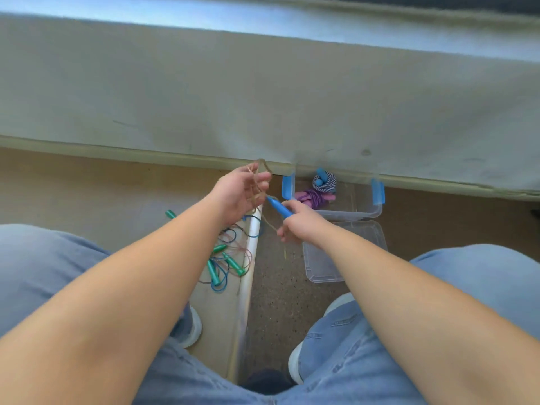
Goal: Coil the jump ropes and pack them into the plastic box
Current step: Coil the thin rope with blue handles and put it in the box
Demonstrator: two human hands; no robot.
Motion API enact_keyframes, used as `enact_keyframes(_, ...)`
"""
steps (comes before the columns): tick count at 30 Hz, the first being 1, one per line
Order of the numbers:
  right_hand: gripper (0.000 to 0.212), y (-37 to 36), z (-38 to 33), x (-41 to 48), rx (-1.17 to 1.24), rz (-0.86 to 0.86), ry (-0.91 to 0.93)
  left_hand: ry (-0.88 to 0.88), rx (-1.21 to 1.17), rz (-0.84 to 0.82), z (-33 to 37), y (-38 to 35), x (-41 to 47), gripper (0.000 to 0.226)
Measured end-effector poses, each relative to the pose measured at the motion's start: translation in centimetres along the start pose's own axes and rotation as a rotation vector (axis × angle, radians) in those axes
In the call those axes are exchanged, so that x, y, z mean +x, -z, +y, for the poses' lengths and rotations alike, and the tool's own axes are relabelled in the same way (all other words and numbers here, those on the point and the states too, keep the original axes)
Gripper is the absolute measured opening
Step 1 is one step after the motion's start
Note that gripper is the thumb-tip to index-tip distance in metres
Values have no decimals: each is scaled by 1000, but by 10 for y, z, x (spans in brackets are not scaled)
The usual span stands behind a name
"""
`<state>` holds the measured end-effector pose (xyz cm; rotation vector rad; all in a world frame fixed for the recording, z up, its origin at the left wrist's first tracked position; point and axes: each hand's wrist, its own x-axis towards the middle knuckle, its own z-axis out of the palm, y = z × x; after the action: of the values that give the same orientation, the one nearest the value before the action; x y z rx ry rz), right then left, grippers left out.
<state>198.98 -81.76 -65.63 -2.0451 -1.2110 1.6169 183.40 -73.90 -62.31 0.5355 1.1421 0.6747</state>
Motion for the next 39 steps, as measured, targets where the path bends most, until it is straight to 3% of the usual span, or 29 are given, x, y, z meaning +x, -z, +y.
enact_keyframes(5,57,10,-11,-20,-106,113,173,-4,-34,-114,13,-28,-28,20)
enact_keyframes(9,20,8,-21,-34,-81,101,214,-71,26,-150,18,-47,-46,17)
enact_keyframes(12,15,8,-24,-42,100,66,249,-133,138,-135,20,-51,-50,20)
enact_keyframes(15,12,12,-26,-49,344,-81,246,-171,174,-104,20,-49,-54,29)
enact_keyframes(17,5,14,-28,-51,381,-127,260,-186,182,-107,21,-46,-58,31)
enact_keyframes(22,14,16,-30,-59,354,-101,265,-348,543,-55,17,-38,-58,27)
enact_keyframes(27,12,23,-38,-56,634,165,241,39,663,-158,-4,-27,-67,39)
enact_keyframes(31,11,42,-40,-51,771,427,193,-43,1268,-250,-26,4,-70,37)
enact_keyframes(34,10,53,-36,-51,614,500,162,-25,1305,-132,-32,22,-66,39)
enact_keyframes(39,32,40,-28,-58,273,306,-33,-137,992,45,-22,18,-63,36)
